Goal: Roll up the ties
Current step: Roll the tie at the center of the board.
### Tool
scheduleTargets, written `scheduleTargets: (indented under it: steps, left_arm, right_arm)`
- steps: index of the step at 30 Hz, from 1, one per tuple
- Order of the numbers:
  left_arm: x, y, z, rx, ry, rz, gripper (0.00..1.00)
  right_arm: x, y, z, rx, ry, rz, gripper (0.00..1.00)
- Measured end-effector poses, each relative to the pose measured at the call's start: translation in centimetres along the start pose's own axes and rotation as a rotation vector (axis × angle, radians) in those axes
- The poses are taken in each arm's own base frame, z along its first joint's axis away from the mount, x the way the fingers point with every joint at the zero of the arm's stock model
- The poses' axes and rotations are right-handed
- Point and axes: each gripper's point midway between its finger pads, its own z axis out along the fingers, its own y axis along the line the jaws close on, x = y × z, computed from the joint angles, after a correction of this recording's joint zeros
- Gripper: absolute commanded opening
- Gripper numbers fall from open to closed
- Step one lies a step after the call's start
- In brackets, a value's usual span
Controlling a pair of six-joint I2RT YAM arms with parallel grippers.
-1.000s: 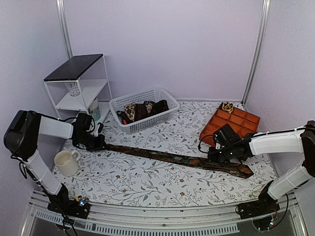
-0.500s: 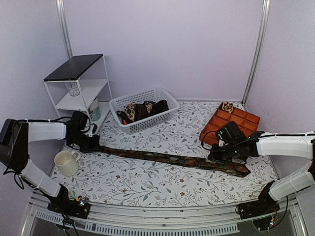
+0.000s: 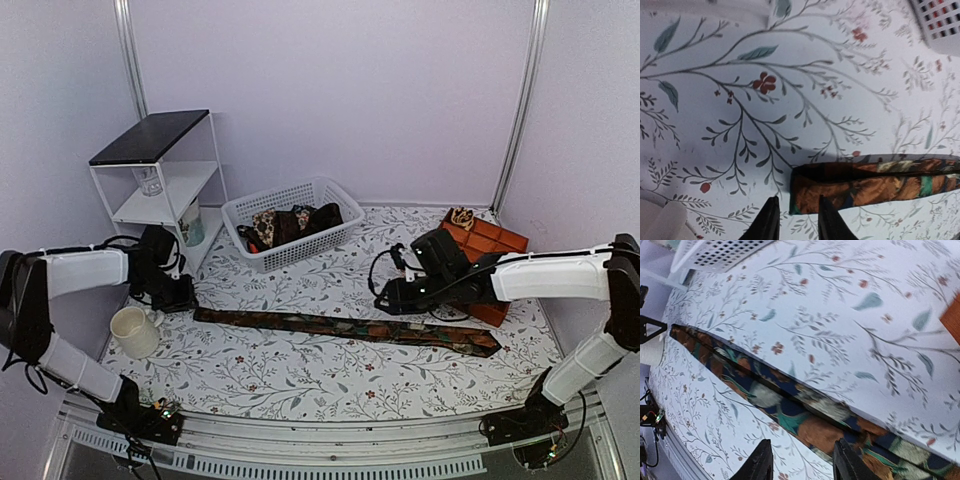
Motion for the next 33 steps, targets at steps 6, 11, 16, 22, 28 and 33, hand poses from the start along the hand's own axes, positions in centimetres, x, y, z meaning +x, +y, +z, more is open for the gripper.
scheduleTargets:
  steps: [6,11,16,22,28,33]
  left_arm:
    - [-2.5,-3.0,-3.1,0.16,-0.153,-0.009,0.26]
    - [-0.6,-3.4,-1.7,0.214,-0.101,-0.023,0.16]
    - [0.3,-3.3,-0.5,0.218,-0.061,-0.034,0.08]
    - [-0.2,-3.1,0.2,0.205,-0.074,-0.028,0.0]
    - [-0.3,-2.8,0.8,0.189,-0.076,-0.022,0.0]
    - [-0.3,-2.5,1.4,0.17,-0.074,-0.018,0.0]
  right_arm:
    - [-2.5,6.0,3.4,-0.134,-0.012,-0.233,0.55]
    - [-3.2,9.9,7.3,-0.208,0.012,-0.381,0.47]
    - [-2.4,13.1,10.6,-0.279,0.056,-0.491,0.44]
    - [-2.2,16.0,12.9,-0.335,0.077,-0.564,0.36]
    - [-2.2,17.5,14.0,-0.372,0.087,-0.596,0.35]
    - [-1.5,17.4,15.3,-0.377,0.12,-0.604,0.35]
